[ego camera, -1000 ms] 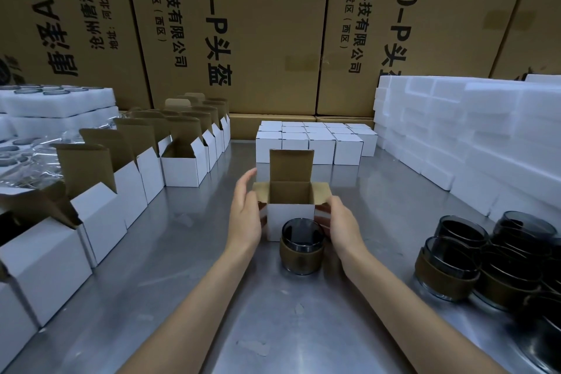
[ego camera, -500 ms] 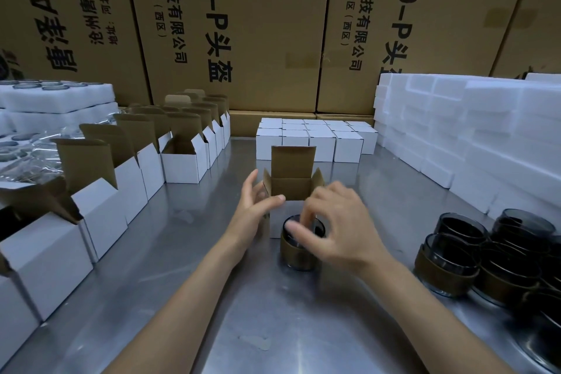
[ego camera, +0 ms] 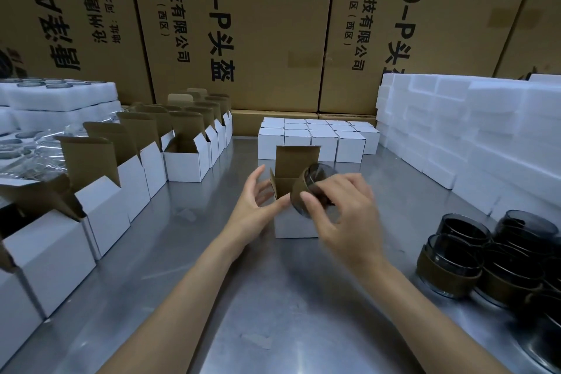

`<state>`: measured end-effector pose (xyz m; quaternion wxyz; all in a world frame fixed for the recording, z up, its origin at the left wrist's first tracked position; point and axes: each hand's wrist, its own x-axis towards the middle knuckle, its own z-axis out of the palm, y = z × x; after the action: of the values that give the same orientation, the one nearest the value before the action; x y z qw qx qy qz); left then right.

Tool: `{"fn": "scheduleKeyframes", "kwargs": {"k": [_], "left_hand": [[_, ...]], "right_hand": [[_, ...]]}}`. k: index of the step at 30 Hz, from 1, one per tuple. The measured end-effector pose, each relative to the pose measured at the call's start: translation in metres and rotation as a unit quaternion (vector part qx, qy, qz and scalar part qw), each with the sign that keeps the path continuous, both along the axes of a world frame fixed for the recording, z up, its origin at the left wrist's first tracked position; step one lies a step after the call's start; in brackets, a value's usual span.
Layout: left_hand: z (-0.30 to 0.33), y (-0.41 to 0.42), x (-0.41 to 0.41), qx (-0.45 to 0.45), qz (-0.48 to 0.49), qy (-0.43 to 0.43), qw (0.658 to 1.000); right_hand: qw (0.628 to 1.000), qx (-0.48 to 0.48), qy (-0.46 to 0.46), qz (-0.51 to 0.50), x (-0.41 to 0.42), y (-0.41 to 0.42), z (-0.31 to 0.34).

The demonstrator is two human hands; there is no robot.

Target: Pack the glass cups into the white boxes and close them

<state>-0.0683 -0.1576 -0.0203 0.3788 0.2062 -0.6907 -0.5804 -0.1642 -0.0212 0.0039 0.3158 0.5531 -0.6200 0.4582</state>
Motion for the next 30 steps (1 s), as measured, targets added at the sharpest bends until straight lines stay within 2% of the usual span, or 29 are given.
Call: {"fn": "scheduleKeyframes", "kwargs": {"k": [4,7,10,16,19,21,23,26,30], "left_hand": [[0.002,0.003,0.001,-0.016,-0.033,-0.008,0.999],[0.003,0.008,0.0,-0.036,-0.048,-0.019,0.998],[0.005,0.01,0.001,-0.053,-0.05,-0.031,0.997],[0.008,0.008,0.005,-0.068,-0.051,-0.046,0.995],[0.008,0.008,0.005,-0.071,-0.048,-0.046,0.995],[0.008,0.01,0.005,-0.078,-0.042,-0.045,0.995],[0.009,0.012,0.005,-0.089,-0.039,-0.035,0.995],[0.016,0.017,0.004,-0.095,-0.035,-0.022,0.995],[0.02,0.02,-0.001,-0.089,-0.023,-0.012,0.996]], "right_hand": [[1.0,-0.019,0.003,-0.02,-0.004,-0.003,-0.001],[0.995,0.042,0.044,-0.074,-0.007,-0.005,-0.008],[0.989,0.099,0.026,-0.107,-0.012,-0.007,-0.013],[0.981,0.164,0.018,-0.103,-0.017,-0.009,-0.016],[0.985,0.15,-0.015,-0.085,-0.017,-0.008,-0.015],[0.991,0.083,-0.089,-0.05,-0.018,-0.008,-0.013],[0.975,0.007,-0.222,0.007,-0.022,-0.009,-0.01],[0.892,-0.021,-0.444,0.083,-0.031,-0.01,-0.009],[0.792,0.041,-0.592,0.144,-0.042,-0.016,-0.023]]}}
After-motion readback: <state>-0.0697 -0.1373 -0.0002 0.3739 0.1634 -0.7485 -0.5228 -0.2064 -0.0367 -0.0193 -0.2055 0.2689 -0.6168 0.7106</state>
